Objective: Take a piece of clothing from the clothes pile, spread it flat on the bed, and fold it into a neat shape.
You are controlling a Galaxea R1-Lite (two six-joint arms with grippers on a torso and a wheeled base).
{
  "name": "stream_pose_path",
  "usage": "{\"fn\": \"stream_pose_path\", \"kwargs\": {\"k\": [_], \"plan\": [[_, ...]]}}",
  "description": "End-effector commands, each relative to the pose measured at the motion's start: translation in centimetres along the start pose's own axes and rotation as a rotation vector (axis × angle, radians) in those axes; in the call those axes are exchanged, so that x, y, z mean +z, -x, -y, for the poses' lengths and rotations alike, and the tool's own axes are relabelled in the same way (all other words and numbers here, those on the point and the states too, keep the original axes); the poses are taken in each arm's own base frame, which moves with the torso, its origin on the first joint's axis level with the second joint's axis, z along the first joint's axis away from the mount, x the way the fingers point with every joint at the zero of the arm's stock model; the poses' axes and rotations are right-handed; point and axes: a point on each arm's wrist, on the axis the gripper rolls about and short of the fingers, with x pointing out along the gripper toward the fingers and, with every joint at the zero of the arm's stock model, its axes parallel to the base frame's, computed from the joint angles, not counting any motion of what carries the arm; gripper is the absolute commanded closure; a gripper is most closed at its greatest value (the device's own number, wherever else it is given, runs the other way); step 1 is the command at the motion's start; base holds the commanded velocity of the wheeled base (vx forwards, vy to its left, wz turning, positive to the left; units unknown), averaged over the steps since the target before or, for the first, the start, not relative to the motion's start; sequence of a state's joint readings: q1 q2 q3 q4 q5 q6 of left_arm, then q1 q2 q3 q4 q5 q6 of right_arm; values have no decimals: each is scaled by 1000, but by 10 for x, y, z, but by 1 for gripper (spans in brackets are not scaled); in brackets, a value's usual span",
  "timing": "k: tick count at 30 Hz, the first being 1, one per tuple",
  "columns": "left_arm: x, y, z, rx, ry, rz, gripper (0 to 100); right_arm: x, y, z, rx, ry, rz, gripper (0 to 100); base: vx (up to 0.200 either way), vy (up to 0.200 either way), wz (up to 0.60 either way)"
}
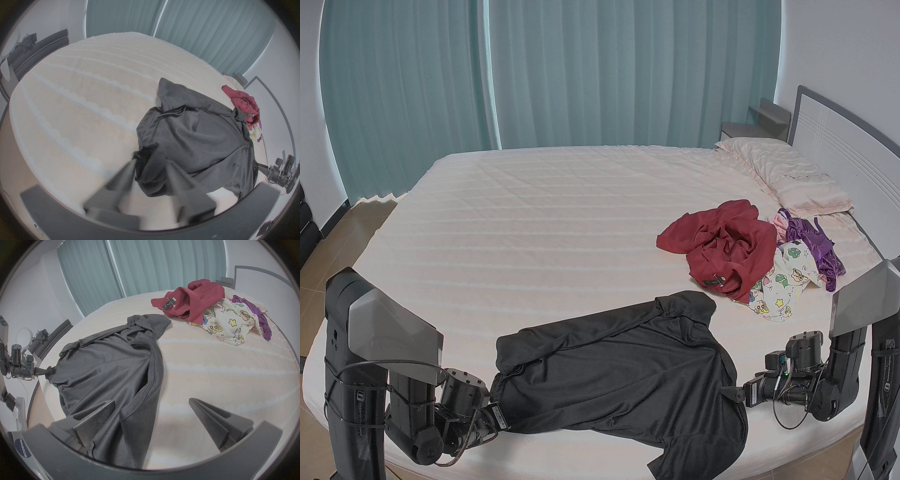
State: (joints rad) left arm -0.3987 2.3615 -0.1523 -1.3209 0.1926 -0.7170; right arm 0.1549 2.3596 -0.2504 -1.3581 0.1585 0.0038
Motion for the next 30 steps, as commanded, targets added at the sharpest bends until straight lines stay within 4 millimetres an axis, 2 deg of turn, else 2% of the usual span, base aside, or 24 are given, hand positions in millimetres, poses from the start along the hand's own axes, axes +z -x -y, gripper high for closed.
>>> {"fn": "stream_pose_path", "kwargs": {"k": [1, 2, 3, 9, 16, 18, 22, 30], "plan": [[-10, -1, -7, 41, -17, -40, 100, -8, -3, -4, 1, 9, -31, 0, 0, 0, 0], [-11, 1, -9, 46, -19, -46, 100, -9, -3, -3, -10, 15, -39, 0, 0, 0, 0], [-12, 2, -9, 49, -20, -49, 100, -11, -3, -3, -17, 17, -46, 100, 0, 0, 0], [-15, 15, -16, 68, -36, -69, 100, -19, 2, 2, -37, 11, -79, 100, 0, 0, 0], [-20, 25, -22, 94, -56, -100, 100, -16, 13, 15, -72, -18, -42, 100, 0, 0, 0], [-22, 26, -24, 109, -64, -119, 100, -19, 22, 26, -100, -42, -45, 100, 0, 0, 0], [-27, 29, -29, 157, -104, -182, 100, -26, 26, 44, -151, -54, -66, 100, 0, 0, 0], [-33, 35, -31, 187, -145, -244, 100, -39, 25, 56, -188, -73, -117, 100, 0, 0, 0]]}}
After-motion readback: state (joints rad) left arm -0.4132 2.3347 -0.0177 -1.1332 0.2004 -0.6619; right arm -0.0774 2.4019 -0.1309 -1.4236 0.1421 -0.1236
